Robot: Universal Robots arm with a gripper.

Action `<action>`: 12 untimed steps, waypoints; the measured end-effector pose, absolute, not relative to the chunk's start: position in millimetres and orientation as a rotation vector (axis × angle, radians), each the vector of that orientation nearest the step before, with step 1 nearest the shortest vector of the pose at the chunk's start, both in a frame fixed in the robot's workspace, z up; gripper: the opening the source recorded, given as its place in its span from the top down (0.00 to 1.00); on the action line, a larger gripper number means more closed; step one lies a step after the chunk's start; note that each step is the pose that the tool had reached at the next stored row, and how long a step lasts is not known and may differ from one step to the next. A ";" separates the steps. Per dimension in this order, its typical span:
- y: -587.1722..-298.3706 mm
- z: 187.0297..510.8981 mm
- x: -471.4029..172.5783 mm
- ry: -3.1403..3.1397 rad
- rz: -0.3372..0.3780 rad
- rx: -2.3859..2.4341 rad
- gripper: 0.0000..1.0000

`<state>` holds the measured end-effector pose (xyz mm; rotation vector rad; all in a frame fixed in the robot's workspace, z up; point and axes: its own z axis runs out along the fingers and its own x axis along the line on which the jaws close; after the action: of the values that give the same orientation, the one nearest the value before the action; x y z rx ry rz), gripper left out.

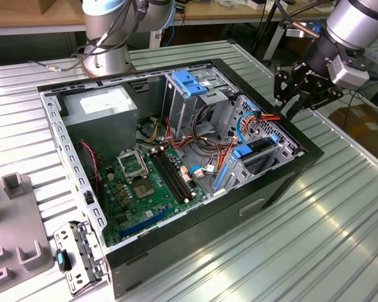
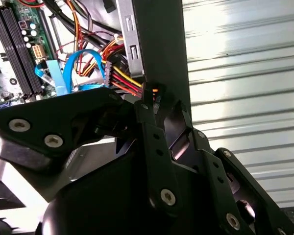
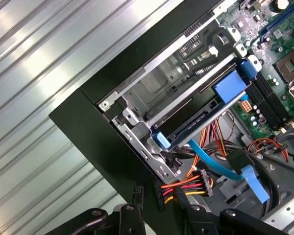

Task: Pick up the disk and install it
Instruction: 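Insert the first disk wire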

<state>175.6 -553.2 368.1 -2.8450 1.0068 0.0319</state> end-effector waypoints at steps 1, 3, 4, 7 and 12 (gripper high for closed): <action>-553.2 368.1 175.6 0.998 0.032 -2.848 0.62; -553.3 367.9 175.6 0.988 0.033 -2.852 0.62; -553.3 367.9 175.6 0.987 0.033 -2.852 0.62; -553.3 367.9 175.6 0.986 0.033 -2.852 0.71; -553.4 371.2 175.6 0.986 0.033 -2.852 0.84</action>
<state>175.6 -553.4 371.2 -2.8523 0.9858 0.0333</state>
